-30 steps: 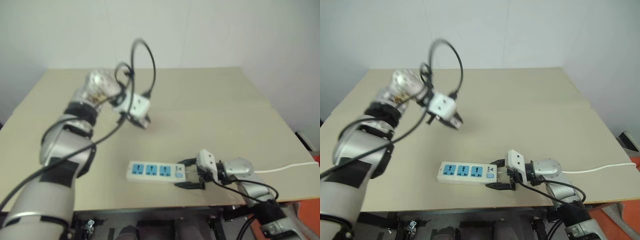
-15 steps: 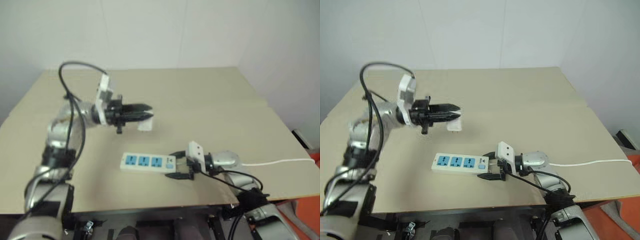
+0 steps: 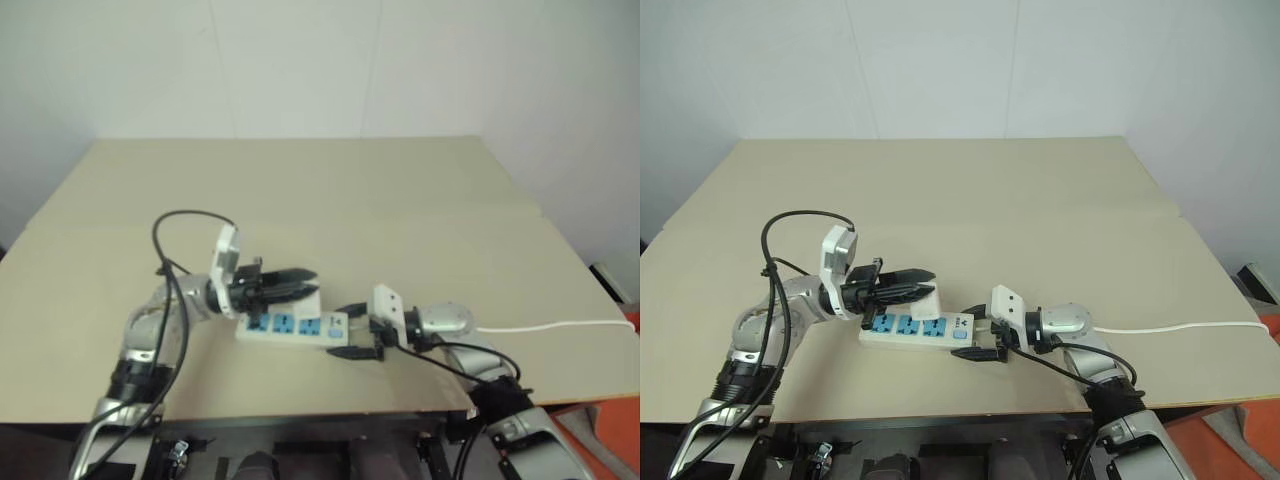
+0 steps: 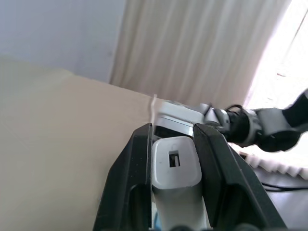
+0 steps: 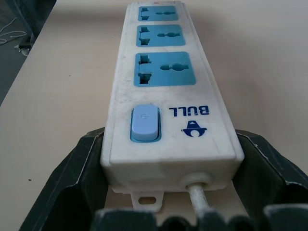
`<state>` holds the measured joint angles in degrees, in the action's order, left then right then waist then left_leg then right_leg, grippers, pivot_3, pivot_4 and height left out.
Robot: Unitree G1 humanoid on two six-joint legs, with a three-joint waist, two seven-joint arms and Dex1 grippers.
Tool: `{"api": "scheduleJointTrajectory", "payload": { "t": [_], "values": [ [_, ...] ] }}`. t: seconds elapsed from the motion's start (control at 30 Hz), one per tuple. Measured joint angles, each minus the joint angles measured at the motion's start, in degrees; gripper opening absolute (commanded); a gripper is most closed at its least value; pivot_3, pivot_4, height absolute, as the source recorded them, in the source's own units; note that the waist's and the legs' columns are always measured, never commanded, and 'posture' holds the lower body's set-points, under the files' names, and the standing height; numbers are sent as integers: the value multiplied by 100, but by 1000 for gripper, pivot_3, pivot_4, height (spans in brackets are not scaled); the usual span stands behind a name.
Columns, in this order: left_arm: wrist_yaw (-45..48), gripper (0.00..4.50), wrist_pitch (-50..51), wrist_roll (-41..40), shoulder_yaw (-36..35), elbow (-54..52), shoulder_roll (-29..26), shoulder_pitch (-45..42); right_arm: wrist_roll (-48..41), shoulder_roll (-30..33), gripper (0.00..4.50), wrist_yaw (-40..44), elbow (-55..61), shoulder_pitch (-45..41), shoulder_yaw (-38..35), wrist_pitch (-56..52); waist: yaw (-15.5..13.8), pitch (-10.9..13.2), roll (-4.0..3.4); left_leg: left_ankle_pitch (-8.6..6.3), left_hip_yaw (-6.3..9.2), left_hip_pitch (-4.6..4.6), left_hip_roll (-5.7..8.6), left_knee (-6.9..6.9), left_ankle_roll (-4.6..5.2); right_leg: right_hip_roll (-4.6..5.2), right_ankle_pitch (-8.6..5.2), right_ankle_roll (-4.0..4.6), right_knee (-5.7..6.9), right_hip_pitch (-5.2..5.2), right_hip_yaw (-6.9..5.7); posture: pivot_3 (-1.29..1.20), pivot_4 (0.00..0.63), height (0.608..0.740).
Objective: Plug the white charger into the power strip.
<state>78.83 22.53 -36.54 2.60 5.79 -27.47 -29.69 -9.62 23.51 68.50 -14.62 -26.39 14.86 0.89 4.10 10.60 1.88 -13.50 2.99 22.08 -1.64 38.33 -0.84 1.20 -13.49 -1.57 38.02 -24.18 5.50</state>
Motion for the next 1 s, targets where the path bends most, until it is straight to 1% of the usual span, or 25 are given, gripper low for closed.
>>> {"api": "scheduleJointTrajectory", "payload": {
  "t": [0.17,0.3,0.43,0.57,1.0],
  "values": [
    [592,990,-525,498,356,642,12,-120,2,24,3434,-34,134,88,6,-1,-5,0,0,0,-1,1,0,0,0,-1,0,0,-2,0,0,0,150,740],
    [943,990,-864,721,415,1275,91,-414,7,23,3434,-51,229,154,24,-1,-5,0,1,0,-1,4,0,-1,0,-2,-1,-1,-4,-1,0,0,150,740],
    [985,990,-889,721,392,1559,319,-574,8,20,3434,-53,303,212,40,0,-3,-1,1,0,-1,6,1,0,0,-1,-1,-1,-5,-1,1,0,150,740],
    [1022,990,-1003,750,391,1753,425,-600,26,19,3434,-59,310,212,44,0,-3,-1,1,0,0,3,0,0,0,-2,-1,-1,-3,0,0,0,150,740],
    [1207,990,-1520,872,336,2301,473,-784,57,13,3434,-80,310,212,47,0,-6,-6,3,0,0,-4,1,0,0,-2,-1,-2,-3,7,0,0,150,740]
  ]
}}
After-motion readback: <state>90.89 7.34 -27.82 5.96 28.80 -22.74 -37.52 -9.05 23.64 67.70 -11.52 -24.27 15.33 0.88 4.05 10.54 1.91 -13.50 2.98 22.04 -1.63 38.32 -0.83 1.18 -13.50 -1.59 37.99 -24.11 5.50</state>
